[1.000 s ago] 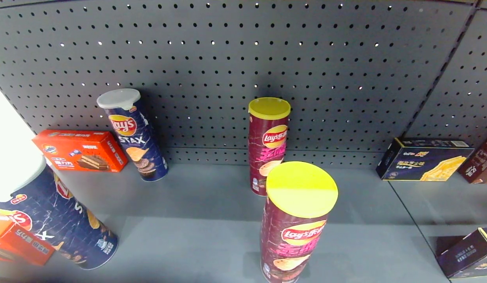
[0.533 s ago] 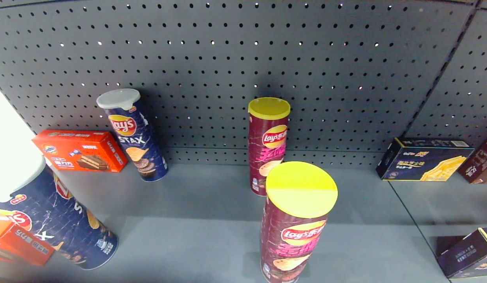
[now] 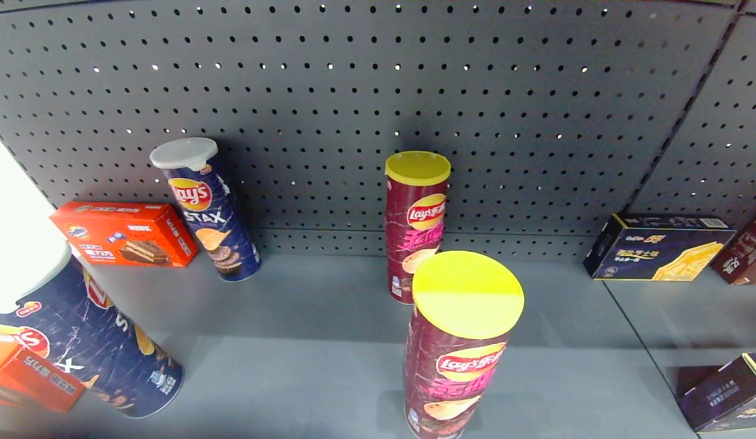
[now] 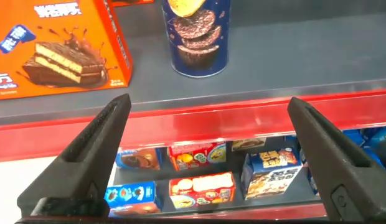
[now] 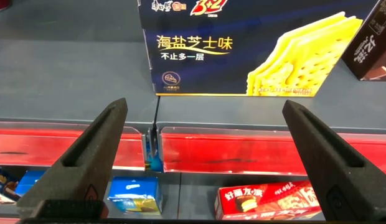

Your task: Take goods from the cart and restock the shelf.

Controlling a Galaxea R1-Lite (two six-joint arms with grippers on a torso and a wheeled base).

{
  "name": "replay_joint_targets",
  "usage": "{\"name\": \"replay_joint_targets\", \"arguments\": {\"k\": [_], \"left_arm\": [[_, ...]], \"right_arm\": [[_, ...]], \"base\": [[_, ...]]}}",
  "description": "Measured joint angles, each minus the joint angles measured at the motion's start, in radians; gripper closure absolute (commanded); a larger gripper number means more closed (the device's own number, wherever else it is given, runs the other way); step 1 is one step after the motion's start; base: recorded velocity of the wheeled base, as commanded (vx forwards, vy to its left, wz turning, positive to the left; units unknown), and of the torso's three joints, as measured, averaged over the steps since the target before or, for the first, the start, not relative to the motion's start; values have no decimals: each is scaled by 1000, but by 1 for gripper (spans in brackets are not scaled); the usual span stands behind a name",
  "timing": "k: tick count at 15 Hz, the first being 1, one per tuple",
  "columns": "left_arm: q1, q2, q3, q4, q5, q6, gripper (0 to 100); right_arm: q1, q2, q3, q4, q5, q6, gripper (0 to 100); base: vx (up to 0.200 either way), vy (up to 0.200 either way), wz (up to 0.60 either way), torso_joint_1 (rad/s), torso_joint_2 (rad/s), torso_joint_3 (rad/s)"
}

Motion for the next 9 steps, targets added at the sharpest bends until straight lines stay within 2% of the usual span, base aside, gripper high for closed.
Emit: {"name": "replay_joint_targets", "arguments": {"k": [4,7,9], "left_arm": [[0,-2,0,0,4,-3,0],[0,-2,0,0,16,-21,0],[0,-2,0,1,16,-20,0]], "right_arm": [[0,0,0,0,5,-2,0],[0,0,-1,-3,-7,-6,0],[-1,19,-61,-24,-36,1,0]], "base": [[0,0,0,0,0,0],[0,0,0,0,0,0],[0,0,0,0,0,0]]}}
